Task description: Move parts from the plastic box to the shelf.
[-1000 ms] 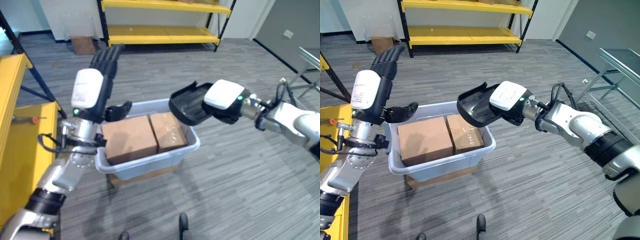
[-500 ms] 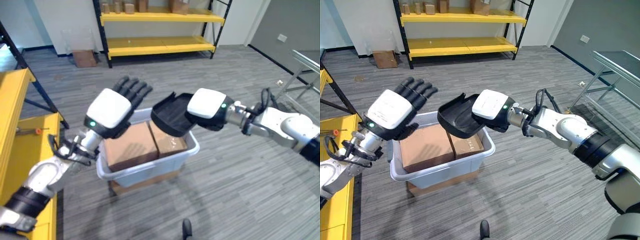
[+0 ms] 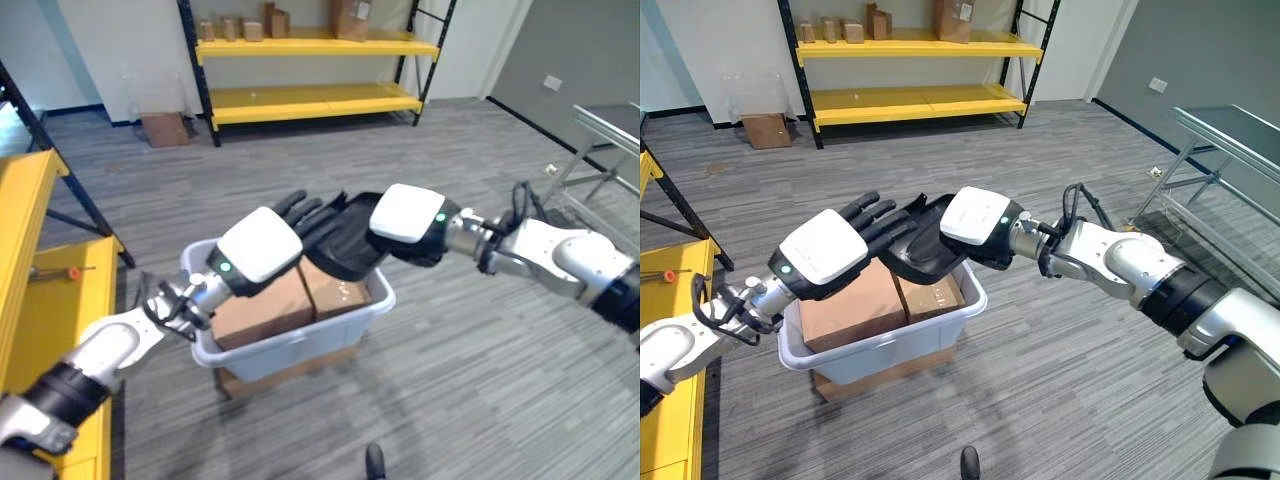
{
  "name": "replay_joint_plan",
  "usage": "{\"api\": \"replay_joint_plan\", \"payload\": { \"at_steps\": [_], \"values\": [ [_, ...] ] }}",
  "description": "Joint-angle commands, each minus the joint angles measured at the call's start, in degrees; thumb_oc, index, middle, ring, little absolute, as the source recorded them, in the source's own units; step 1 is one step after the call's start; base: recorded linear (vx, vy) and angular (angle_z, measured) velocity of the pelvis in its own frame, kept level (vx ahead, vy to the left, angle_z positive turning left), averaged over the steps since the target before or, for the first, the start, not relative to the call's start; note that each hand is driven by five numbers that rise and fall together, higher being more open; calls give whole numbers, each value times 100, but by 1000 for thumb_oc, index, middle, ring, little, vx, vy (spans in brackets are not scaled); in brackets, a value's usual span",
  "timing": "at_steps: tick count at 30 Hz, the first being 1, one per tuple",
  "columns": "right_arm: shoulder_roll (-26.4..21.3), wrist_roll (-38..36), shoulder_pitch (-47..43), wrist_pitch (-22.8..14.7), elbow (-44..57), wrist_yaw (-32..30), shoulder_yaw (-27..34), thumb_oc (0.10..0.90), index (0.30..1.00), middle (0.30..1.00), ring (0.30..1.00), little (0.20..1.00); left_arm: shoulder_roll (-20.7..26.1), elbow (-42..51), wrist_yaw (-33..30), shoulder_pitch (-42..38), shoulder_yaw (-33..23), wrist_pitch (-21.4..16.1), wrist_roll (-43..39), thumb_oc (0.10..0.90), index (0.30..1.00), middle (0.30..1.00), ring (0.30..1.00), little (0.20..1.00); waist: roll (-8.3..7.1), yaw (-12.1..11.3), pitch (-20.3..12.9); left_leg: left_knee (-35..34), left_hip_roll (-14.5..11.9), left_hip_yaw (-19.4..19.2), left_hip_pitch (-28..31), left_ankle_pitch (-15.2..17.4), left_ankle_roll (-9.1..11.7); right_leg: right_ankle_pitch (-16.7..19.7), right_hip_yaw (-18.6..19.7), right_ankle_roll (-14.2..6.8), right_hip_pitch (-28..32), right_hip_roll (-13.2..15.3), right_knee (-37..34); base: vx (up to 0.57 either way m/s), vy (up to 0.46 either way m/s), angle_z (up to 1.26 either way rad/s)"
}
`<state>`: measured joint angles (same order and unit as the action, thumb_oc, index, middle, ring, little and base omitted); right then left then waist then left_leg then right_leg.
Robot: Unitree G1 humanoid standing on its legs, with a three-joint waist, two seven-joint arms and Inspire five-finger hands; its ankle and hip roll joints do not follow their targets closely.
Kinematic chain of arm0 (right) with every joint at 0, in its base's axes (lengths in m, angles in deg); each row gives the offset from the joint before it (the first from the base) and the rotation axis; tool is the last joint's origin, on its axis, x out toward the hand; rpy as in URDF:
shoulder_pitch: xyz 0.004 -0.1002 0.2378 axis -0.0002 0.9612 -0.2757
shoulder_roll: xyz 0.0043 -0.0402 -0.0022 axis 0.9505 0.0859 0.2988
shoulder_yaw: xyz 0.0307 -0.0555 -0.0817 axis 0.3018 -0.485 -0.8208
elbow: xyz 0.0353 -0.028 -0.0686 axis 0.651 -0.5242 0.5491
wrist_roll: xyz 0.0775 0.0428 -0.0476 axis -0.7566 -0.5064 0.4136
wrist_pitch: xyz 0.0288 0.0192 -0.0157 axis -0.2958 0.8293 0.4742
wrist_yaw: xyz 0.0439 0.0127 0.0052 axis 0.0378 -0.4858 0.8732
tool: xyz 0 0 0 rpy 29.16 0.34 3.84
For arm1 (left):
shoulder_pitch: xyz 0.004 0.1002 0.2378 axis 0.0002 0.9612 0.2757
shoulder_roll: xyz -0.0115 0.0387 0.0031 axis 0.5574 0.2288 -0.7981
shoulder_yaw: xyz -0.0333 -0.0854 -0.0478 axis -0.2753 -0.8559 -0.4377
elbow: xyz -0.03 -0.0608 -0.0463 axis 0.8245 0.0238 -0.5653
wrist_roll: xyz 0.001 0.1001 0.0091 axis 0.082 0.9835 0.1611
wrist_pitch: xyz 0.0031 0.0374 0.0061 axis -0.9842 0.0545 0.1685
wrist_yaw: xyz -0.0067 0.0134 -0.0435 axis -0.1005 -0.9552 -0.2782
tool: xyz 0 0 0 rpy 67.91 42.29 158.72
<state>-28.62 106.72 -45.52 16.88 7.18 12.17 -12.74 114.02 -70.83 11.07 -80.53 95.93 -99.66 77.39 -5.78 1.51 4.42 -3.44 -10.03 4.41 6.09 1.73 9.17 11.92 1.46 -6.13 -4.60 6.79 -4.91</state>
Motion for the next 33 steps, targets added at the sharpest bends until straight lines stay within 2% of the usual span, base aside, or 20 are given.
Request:
{"api": "replay_joint_plan", "payload": {
  "at_steps": [1,14,18,26,27,28,33],
  "values": [
    [192,-112,-1180,386,-265,-638,311,400,300,300,300,300,-106,247,-354,-356,-283,178,-76,900,1000,1000,1000,1000,77,-11,-573,-156,105,451,-78,-67,-506,-814,-241,-413,340,152,376,0,0,0],
    [683,-150,-1297,480,-400,-584,431,400,300,300,300,300,-1123,-51,-315,-739,-34,382,-200,900,1000,1000,1000,1000,68,98,-597,-156,90,394,-41,-54,-525,-826,-146,-386,340,135,355,0,0,0],
    [783,-150,-1358,503,-433,-587,439,400,300,300,300,300,-1283,-92,-309,-849,45,395,-209,900,1000,1000,1000,1000,66,121,-597,-156,93,373,-42,-51,-527,-818,-119,-379,338,135,348,-2,0,-1],
    [996,-274,-1446,524,-499,-589,465,400,300,300,300,300,-1825,-862,-260,-1084,475,542,-276,900,1000,1000,1000,1000,65,195,-607,-156,83,335,-28,-59,-529,-818,-58,-363,318,119,361,-1,-1,-4],
    [1035,-297,-1455,533,-534,-589,462,400,300,300,300,300,-1884,-961,-251,-1103,536,550,-292,551,511,511,511,511,64,206,-610,-156,83,324,-26,-62,-528,-818,-57,-361,316,118,361,0,0,0],
    [1083,-305,-1480,538,-559,-604,452,400,300,300,300,300,-1941,-1055,-249,-1137,598,554,-307,400,300,300,300,300,64,215,-619,-156,85,316,-23,-63,-527,-816,-51,-360,315,117,362,0,0,0],
    [1175,-319,-1565,535,-603,-641,433,400,300,300,300,300,-2053,-1322,-242,-1258,792,576,-265,400,300,300,300,300,87,246,-638,-156,81,282,-16,-67,-527,-817,-30,-359,303,107,370,-4,0,-2]
  ]
}}
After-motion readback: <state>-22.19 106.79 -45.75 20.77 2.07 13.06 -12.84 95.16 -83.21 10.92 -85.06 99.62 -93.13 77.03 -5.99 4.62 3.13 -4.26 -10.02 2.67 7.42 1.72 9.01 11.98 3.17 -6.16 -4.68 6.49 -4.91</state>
